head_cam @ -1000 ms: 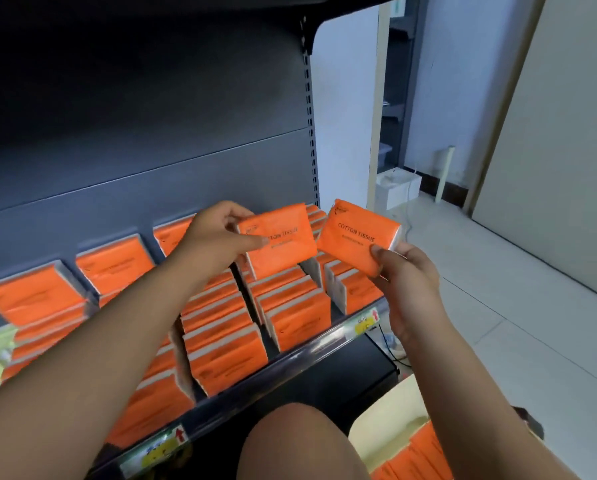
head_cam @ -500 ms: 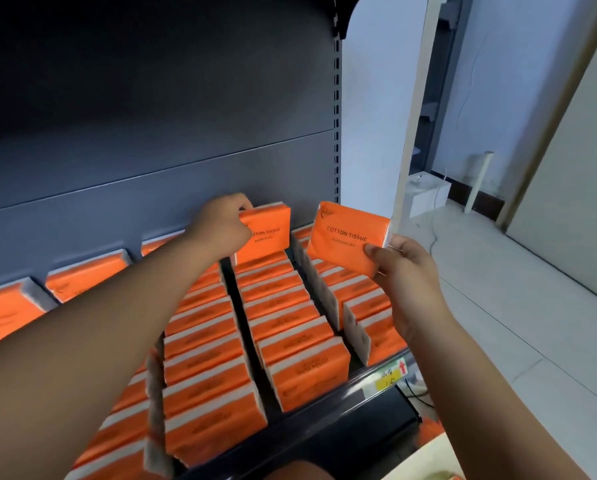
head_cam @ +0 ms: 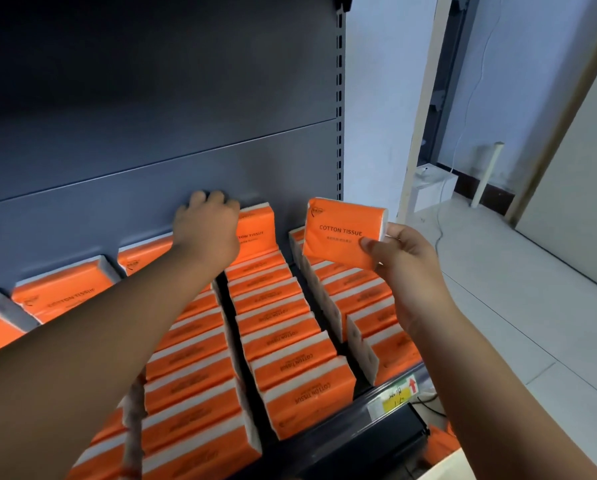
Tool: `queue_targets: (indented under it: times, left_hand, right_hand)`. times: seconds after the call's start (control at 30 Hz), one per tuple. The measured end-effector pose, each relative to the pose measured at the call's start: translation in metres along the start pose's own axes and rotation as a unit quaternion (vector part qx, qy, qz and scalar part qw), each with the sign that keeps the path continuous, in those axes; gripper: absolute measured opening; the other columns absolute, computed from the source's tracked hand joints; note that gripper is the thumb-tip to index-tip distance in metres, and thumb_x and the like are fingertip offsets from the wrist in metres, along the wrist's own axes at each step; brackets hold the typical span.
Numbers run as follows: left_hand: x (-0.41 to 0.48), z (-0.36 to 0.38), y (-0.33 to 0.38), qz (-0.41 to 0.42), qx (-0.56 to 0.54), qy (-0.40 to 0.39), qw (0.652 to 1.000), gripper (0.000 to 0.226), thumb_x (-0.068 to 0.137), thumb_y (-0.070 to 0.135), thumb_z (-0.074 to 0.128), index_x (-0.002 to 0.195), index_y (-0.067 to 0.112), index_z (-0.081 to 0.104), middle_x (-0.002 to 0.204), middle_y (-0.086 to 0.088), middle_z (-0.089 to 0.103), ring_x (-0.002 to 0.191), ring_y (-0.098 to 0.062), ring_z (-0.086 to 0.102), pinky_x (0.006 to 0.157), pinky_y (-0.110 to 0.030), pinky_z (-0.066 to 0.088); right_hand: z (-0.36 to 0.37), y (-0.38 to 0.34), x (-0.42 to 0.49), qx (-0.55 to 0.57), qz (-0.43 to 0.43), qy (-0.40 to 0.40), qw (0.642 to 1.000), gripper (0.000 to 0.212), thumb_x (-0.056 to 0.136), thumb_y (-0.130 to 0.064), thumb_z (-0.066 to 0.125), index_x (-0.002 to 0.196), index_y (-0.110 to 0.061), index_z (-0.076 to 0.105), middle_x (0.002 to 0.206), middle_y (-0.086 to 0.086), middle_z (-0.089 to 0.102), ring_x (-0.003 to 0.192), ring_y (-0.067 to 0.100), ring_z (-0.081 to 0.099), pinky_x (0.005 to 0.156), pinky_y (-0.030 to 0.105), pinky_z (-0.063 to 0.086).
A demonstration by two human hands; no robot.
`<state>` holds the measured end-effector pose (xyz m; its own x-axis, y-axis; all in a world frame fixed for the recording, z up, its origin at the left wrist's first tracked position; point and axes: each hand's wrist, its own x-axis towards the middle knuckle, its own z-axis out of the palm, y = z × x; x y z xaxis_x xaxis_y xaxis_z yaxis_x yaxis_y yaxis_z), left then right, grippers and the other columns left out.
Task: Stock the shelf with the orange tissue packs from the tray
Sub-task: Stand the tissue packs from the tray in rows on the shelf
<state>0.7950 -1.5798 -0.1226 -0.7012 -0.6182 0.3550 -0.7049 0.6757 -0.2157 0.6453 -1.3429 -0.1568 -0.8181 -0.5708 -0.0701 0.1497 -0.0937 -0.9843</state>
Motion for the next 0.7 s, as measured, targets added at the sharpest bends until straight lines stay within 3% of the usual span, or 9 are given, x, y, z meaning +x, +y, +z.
queue_targets:
  times: [0.17,0.3,0.47,0.7]
  left_hand:
    - [0.002,-0.003,0.007,0.036,0.004,0.027,0.999,0.036,0.080,0.002,0.063,0.115,0.010,0.062,0.118,-0.011,0.054,0.110,-0.036,0.050,0.078,-0.040,0.040]
    - [0.003,-0.005,0.013,0.040,-0.045,0.010,0.998,0.033,0.082,-0.004,0.057,0.112,0.008,0.062,0.115,-0.012,0.057,0.108,-0.037,0.053,0.077,-0.043,0.048]
    - [0.009,-0.001,0.011,0.044,-0.100,0.021,0.994,0.033,0.080,-0.014,0.052,0.105,0.003,0.064,0.109,-0.016,0.059,0.104,-0.040,0.055,0.078,-0.047,0.052]
    - [0.019,0.003,0.012,0.061,-0.124,0.026,0.990,0.037,0.081,-0.012,0.057,0.110,0.007,0.067,0.110,-0.013,0.062,0.105,-0.038,0.059,0.082,-0.048,0.054]
  right_hand:
    - [0.008,-0.008,0.014,-0.052,-0.049,0.022,0.997,0.017,0.096,-0.021,0.069,0.112,-0.020,0.064,0.081,-0.007,0.076,0.072,0.016,0.077,0.070,0.040,0.061]
    - [0.013,-0.019,0.037,-0.108,-0.070,0.014,0.992,0.019,0.096,-0.020,0.069,0.114,-0.023,0.063,0.094,-0.005,0.076,0.073,0.009,0.076,0.064,0.027,0.054]
    - [0.025,-0.022,0.068,-0.176,-0.098,0.003,0.980,0.020,0.096,-0.022,0.067,0.115,-0.027,0.064,0.111,-0.006,0.072,0.098,0.016,0.071,0.091,0.043,0.057]
    - [0.037,-0.010,0.105,-0.233,-0.088,-0.033,0.968,0.022,0.096,-0.019,0.067,0.117,-0.027,0.066,0.111,-0.004,0.074,0.098,0.021,0.073,0.093,0.050,0.058]
